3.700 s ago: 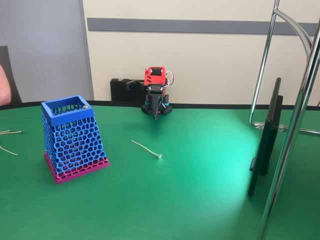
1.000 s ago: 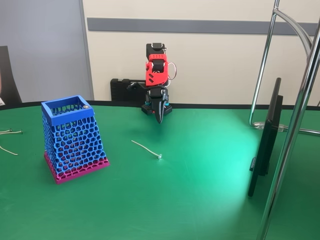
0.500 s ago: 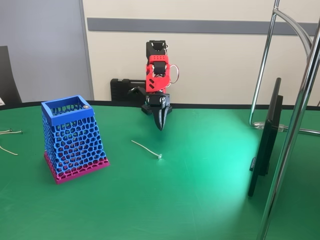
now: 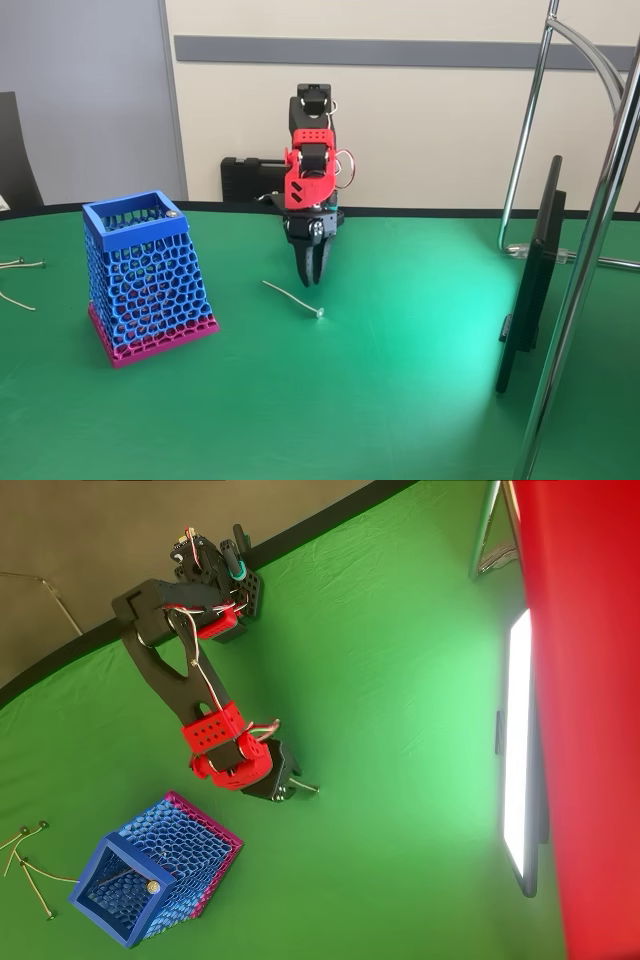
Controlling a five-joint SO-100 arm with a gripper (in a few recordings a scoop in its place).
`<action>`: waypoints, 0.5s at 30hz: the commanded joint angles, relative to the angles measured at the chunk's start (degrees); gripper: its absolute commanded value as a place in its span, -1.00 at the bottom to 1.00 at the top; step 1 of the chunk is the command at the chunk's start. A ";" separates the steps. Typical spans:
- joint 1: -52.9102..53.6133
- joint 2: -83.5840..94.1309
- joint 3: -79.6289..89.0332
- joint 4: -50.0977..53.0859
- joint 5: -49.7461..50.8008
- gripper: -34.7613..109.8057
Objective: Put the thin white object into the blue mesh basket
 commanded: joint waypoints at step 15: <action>0.35 -15.12 -20.13 7.56 2.37 -0.32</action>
